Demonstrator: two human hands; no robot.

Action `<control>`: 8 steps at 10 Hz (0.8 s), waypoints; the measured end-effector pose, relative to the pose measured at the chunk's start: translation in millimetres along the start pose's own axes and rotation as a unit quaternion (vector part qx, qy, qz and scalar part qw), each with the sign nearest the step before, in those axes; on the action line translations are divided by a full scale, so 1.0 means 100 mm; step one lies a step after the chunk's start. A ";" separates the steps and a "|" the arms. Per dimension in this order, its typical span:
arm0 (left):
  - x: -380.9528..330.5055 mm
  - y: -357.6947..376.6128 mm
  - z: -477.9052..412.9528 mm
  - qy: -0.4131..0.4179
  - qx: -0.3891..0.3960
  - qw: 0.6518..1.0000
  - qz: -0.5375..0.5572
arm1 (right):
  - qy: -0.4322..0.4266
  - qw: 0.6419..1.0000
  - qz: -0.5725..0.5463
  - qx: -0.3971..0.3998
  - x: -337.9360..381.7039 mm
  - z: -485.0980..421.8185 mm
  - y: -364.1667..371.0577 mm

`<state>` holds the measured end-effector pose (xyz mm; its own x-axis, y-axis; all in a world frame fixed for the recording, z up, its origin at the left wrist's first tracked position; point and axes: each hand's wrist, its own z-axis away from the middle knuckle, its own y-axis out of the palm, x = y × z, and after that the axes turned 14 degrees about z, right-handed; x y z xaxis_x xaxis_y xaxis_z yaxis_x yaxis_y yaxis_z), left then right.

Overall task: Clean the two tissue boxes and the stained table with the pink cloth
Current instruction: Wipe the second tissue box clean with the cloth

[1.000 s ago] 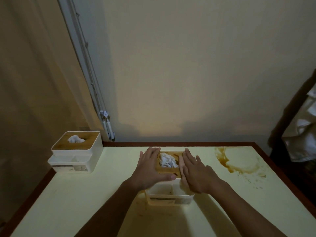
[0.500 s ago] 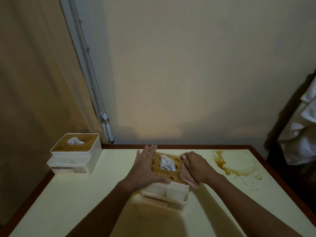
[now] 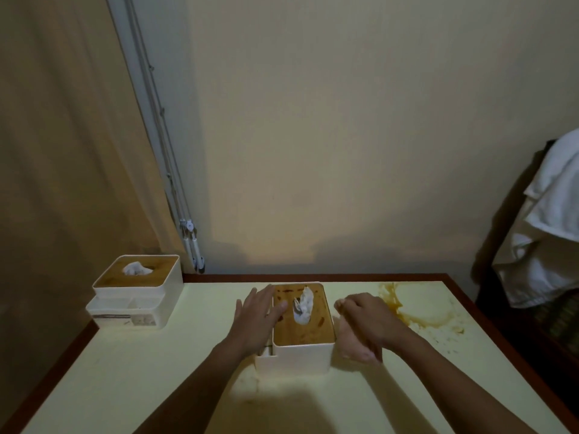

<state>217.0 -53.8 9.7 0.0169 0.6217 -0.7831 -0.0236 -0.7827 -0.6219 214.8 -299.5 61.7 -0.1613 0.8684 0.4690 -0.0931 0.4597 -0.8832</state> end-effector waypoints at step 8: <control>-0.03 0.39 -0.09 0.021 -0.092 0.991 -0.090 | -0.036 0.958 0.285 0.016 0.15 0.00 0.52</control>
<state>225.3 -86.5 -12.8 0.0461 0.7529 -0.6565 0.1668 -0.6538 -0.7380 207.9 -262.4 22.4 -0.2621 0.9609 -0.0890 -0.0002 -0.0923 -0.9957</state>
